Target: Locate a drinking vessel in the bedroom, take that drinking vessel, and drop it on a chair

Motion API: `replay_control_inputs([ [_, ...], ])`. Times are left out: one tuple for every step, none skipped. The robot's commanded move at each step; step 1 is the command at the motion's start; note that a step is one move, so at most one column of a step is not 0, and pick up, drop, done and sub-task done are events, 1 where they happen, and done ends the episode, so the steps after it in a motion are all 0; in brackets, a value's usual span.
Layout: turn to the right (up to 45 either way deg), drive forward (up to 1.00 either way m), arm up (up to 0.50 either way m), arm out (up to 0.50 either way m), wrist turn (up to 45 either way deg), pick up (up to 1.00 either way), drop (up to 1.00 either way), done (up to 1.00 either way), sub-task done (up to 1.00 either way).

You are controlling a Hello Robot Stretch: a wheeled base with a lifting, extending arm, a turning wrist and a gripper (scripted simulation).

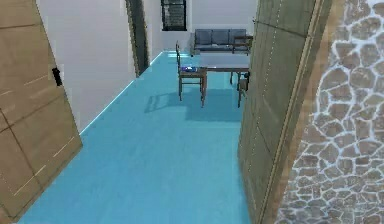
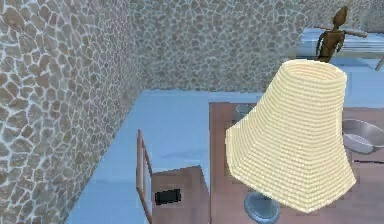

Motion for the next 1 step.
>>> replay_control_inputs([
  [42.0,0.00,0.00,0.00,0.0,0.00,0.00,0.00,0.00],
])
